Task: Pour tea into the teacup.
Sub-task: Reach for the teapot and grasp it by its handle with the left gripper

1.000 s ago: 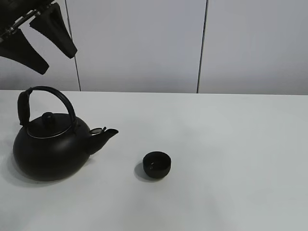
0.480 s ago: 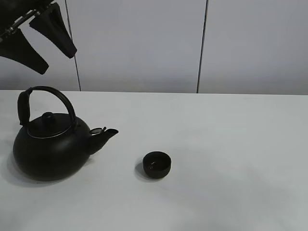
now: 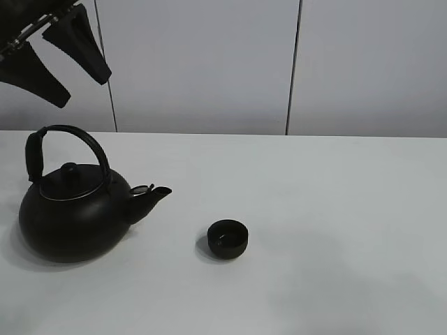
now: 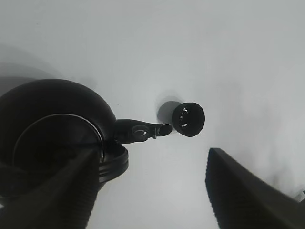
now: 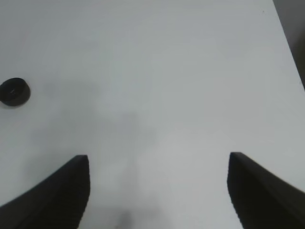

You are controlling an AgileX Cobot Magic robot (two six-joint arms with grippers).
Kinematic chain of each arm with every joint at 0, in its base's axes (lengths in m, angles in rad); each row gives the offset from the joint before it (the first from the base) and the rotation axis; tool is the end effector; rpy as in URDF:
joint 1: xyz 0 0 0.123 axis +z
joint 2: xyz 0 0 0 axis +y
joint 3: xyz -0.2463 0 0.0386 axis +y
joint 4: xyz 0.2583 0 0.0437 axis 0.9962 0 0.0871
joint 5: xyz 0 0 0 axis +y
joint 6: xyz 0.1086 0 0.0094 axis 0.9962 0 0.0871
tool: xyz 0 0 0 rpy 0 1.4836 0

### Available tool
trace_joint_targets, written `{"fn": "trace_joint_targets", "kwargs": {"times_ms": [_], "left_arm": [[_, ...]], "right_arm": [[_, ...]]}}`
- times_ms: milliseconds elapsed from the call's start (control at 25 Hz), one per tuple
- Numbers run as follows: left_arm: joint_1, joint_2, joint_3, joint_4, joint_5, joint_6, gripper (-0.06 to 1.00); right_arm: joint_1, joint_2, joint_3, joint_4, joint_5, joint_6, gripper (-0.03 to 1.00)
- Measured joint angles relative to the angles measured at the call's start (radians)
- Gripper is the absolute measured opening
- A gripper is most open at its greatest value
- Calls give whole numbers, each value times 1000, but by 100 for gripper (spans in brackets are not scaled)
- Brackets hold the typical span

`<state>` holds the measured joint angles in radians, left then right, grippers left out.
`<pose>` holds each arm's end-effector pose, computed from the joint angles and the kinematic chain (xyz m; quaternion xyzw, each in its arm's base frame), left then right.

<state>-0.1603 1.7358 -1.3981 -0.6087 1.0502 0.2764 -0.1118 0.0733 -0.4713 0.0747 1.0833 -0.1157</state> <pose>0.3566 -0.1125 0.2267 0.0948 0.9473 -0.2698 0.1443 0.0686 -0.0005 0.2587 -0.0017 0.8834 -0.0159 0.4683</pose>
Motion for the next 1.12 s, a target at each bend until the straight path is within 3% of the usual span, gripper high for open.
{"fn": "trace_joint_targets", "kwargs": {"times_ms": [200,480,720,1120], "left_arm": [[0,0,0,0,0,0,47],[0,0,0,-1,0,0,47],[0,0,0,0,0,0,47],[0,0,0,0,-11,0,47]], "right_arm": [[2,-37,0,-9,0,9,54],[79,-39,0,-11,0,15,54],[82,-39,0,-11,0,79,54],[82,-39,0,-10,0,89,54]]}}
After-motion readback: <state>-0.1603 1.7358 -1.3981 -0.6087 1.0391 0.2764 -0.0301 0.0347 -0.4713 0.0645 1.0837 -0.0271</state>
